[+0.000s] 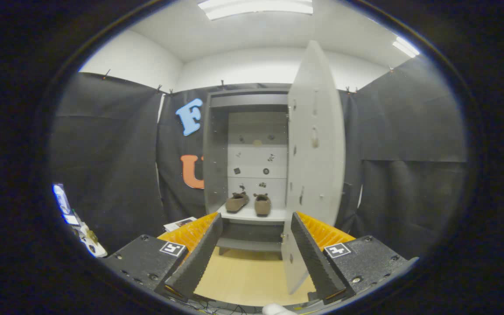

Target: Open the shoe cabinet door, grab the shoes and put them into the shoe cabinet, then close the shoe cabinet door.

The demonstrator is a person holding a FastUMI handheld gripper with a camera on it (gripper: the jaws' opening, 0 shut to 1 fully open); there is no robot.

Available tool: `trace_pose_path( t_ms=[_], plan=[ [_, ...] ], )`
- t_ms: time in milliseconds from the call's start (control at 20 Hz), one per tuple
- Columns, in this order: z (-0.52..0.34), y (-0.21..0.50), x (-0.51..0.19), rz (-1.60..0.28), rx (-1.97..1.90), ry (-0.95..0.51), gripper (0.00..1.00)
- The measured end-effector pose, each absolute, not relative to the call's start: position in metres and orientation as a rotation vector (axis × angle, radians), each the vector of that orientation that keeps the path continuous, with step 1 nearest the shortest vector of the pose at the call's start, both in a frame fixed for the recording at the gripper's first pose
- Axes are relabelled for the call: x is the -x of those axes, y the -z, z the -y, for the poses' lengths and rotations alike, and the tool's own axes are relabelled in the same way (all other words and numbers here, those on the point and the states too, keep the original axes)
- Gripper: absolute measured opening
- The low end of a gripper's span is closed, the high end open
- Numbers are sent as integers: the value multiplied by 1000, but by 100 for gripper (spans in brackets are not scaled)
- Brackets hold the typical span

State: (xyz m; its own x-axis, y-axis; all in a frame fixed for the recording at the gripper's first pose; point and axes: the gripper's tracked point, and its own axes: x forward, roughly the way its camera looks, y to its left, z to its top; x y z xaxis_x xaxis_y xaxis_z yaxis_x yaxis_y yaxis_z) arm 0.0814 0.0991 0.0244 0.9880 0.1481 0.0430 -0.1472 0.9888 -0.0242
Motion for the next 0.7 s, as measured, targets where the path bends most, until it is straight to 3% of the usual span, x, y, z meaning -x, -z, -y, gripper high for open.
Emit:
trace_pose_path(
  t_ms=[350, 700],
  plan=[
    [37, -26, -116, 32, -1, 4, 100],
    [74, -19, -198, -23, -32, -145, 100]
  ],
)
